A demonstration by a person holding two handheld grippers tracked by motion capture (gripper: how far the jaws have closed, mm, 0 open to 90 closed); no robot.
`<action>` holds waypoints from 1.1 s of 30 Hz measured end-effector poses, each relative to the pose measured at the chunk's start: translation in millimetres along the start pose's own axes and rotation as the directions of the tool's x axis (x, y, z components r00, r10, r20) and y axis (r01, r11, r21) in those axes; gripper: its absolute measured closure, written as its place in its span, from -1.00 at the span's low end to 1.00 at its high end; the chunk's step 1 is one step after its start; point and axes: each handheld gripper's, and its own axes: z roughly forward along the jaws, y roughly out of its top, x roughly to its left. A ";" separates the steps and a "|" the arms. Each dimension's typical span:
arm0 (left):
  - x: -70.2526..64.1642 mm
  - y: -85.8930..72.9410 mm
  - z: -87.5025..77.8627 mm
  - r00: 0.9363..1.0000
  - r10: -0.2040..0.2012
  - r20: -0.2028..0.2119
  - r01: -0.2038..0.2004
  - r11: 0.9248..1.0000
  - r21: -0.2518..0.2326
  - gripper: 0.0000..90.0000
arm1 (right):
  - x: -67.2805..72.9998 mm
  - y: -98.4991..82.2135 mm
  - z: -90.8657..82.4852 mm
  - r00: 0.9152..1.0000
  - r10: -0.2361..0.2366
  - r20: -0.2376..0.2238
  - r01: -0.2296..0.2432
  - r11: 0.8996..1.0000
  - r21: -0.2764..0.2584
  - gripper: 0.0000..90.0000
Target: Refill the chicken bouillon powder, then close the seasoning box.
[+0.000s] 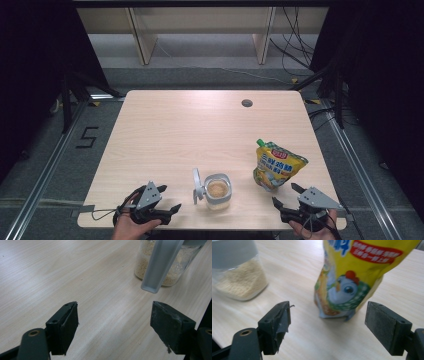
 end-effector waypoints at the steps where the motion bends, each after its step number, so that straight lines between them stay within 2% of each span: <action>1: 0.7 0.1 -0.1 1.000 0.011 0.000 -0.011 1.000 0.001 -0.50 | 2.4 -0.4 -1.6 1.000 0.006 -0.002 -0.006 1.000 0.008 -0.51; 2: 0.6 0.1 0.0 1.000 0.011 0.001 -0.011 1.000 0.002 -0.50 | 6.5 -1.3 -2.7 1.000 0.027 0.000 -0.027 1.000 0.017 -0.51; 3: 0.5 0.1 0.2 1.000 0.012 0.003 -0.012 1.000 0.002 -0.50 | 5.6 -1.7 -2.8 1.000 -0.004 0.000 0.004 1.000 0.016 -0.51; 4: -0.1 0.1 0.3 1.000 0.004 0.008 -0.004 1.000 0.008 -0.50 | 5.8 -2.2 -2.4 1.000 -0.014 -0.012 0.015 1.000 0.012 -0.51; 7: -0.7 -0.1 0.0 1.000 0.005 0.002 -0.005 1.000 0.017 -0.50 | 8.5 -2.9 -4.2 1.000 -0.011 -0.012 0.012 1.000 0.024 -0.50; 8: -1.6 -0.5 1.4 1.000 -0.014 -0.002 0.014 1.000 0.000 -0.50 | 7.1 -3.3 -3.4 0.999 -0.027 -0.018 0.028 0.999 0.028 -0.49; 9: -1.6 -0.5 1.4 1.000 -0.014 -0.002 0.014 1.000 0.000 -0.50 | 6.4 -4.0 -2.8 0.999 -0.018 -0.028 0.019 0.999 0.034 -0.49; 10: 0.9 -0.2 0.9 1.000 0.007 -0.009 -0.007 1.000 0.019 -0.50 | 8.6 -4.9 -3.5 1.000 0.018 -0.024 -0.017 0.999 0.050 -0.48; 11: 1.1 -0.4 1.2 1.000 0.012 -0.010 -0.011 1.000 0.012 -0.50 | 7.5 -5.2 -3.3 1.000 0.009 -0.027 -0.008 0.999 0.048 -0.48; 12: -0.1 -0.4 1.3 1.000 -0.006 -0.010 0.006 1.000 0.004 -0.50 | 4.7 -5.1 -3.1 1.000 -0.016 -0.026 0.017 0.999 0.044 -0.47; 13: -0.1 0.4 0.3 1.000 -0.002 0.002 0.002 1.000 0.013 -0.49 | 3.9 -5.0 -3.5 1.000 -0.020 -0.024 0.021 0.999 0.043 -0.46; 15: -0.9 0.4 0.1 1.000 0.014 -0.004 -0.014 1.000 0.012 -0.45 | 3.7 -5.0 -3.9 0.999 -0.026 -0.029 0.027 0.999 0.040 -0.37; 16: -1.2 0.6 -1.2 1.000 0.027 -0.002 -0.027 0.999 0.019 -0.40 | 3.2 -4.9 -3.0 0.998 -0.042 -0.037 0.043 0.999 0.026 -0.34; 17: -3.0 1.1 -1.7 1.000 0.020 0.013 -0.020 1.000 0.003 -0.31 | 5.6 -4.5 -4.4 0.999 -0.028 -0.036 0.029 0.998 0.047 -0.34; 18: -4.7 1.4 -2.5 1.000 0.020 0.014 -0.020 1.000 -0.010 -0.20 | 6.0 -4.3 -3.5 0.998 -0.039 -0.040 0.040 0.999 0.033 -0.29; 20: -5.6 3.0 -5.5 0.999 0.007 0.048 -0.006 1.000 -0.015 -0.05 | 5.0 -3.5 -2.7 0.993 -0.104 -0.049 0.105 0.994 0.020 -0.20; 21: -8.1 3.2 -5.6 0.997 -0.013 0.072 0.016 0.999 -0.038 0.03 | 6.3 -3.3 -2.1 0.993 -0.106 -0.050 0.107 0.994 0.024 -0.20; 22: -8.7 4.2 -8.2 0.997 0.014 0.073 -0.012 1.000 -0.024 0.17 | 6.9 -3.0 -1.5 0.993 -0.112 -0.048 0.114 0.993 0.029 -0.20; 23: -12.2 5.1 -9.3 0.997 0.010 0.081 -0.006 0.999 -0.049 0.31 | 7.3 -2.7 -0.9 0.992 -0.115 -0.051 0.116 0.993 0.029 -0.20; 24: -12.8 6.6 -12.1 0.997 0.036 0.069 -0.032 0.998 -0.053 0.45 | 8.0 -2.6 -0.6 0.992 -0.111 -0.058 0.113 0.993 0.034 -0.21; 26: -15.5 11.4 -15.2 0.996 0.054 0.074 -0.048 0.995 -0.084 0.64 | 8.5 -2.6 -0.3 0.993 -0.106 -0.056 0.109 0.993 0.039 -0.23; 27: -18.1 13.3 -15.5 0.996 0.046 0.080 -0.038 0.994 -0.106 0.73 | 8.2 -2.7 -0.3 0.993 -0.104 -0.054 0.106 0.994 0.039 -0.23; 28: -18.7 16.4 -16.4 0.993 0.065 0.095 -0.053 0.991 -0.126 0.80 | 7.9 -2.9 -0.4 0.994 -0.101 -0.050 0.103 0.994 0.040 -0.24; 29: -20.7 19.0 -16.8 0.994 0.057 0.098 -0.042 0.989 -0.140 0.87 | 7.4 -2.8 -0.6 0.994 -0.100 -0.052 0.102 0.994 0.036 -0.24; 32: -22.2 29.6 -17.5 0.990 0.103 0.094 -0.090 0.986 -0.141 0.98 | 6.1 -2.8 -0.5 0.992 -0.117 -0.042 0.118 0.993 0.030 -0.25; 33: -23.6 32.5 -17.3 0.990 0.104 0.095 -0.091 0.987 -0.135 0.98 | 10.0 -3.6 -1.6 0.996 -0.069 -0.048 0.071 0.996 0.052 -0.25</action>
